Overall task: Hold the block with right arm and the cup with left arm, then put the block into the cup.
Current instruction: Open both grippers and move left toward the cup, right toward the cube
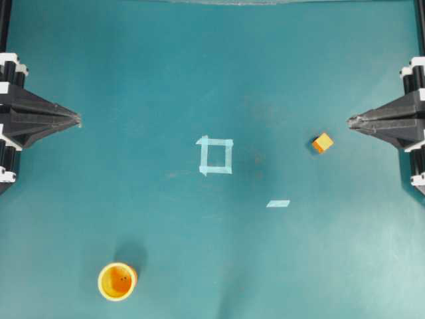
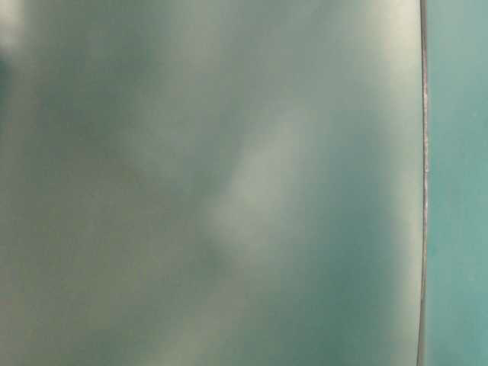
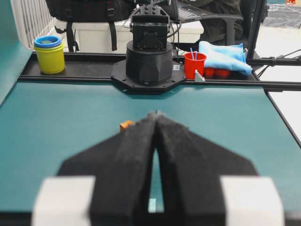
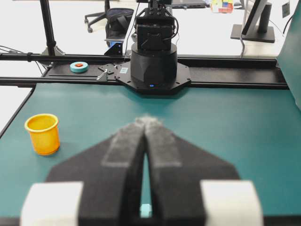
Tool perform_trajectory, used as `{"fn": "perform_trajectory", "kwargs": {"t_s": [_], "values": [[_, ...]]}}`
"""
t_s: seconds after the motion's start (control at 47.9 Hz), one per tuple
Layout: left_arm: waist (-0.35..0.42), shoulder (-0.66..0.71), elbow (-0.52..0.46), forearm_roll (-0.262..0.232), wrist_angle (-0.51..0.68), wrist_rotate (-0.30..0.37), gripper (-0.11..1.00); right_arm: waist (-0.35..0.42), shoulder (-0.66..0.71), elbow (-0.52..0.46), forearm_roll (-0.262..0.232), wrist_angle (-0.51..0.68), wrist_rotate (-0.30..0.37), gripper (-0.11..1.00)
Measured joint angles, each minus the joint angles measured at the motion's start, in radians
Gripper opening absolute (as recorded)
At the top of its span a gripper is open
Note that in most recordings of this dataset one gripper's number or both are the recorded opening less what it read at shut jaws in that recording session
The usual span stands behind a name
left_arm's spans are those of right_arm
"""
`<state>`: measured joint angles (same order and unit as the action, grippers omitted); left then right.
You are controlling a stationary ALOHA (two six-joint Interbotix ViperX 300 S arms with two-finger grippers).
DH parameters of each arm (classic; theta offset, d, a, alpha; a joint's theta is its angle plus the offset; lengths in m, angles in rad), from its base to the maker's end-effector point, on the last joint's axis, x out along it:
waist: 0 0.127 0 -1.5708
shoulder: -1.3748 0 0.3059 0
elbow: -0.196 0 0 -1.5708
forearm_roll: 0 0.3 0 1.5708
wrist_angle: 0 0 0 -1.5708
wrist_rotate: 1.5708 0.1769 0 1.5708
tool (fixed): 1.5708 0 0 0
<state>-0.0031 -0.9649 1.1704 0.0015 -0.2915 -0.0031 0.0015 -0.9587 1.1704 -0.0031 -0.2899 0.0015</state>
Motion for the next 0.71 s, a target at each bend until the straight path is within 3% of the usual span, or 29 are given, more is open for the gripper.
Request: {"fn": "perform_trajectory", "kwargs": {"t_s": [0.271,0.543,0.71], "values": [[-0.017,0.000,0.002,0.006,0.264,-0.057,0.05,0.002,0.040,-0.041,0.000,0.135,0.049,0.00],[-0.118,0.021,0.002,0.006,0.337,-0.058,0.36,0.002,0.091,-0.074,0.000,0.265,0.089,0.00],[-0.181,0.058,0.002,0.006,0.359,-0.058,0.47,0.002,0.112,-0.075,0.000,0.328,0.126,0.00]]}}
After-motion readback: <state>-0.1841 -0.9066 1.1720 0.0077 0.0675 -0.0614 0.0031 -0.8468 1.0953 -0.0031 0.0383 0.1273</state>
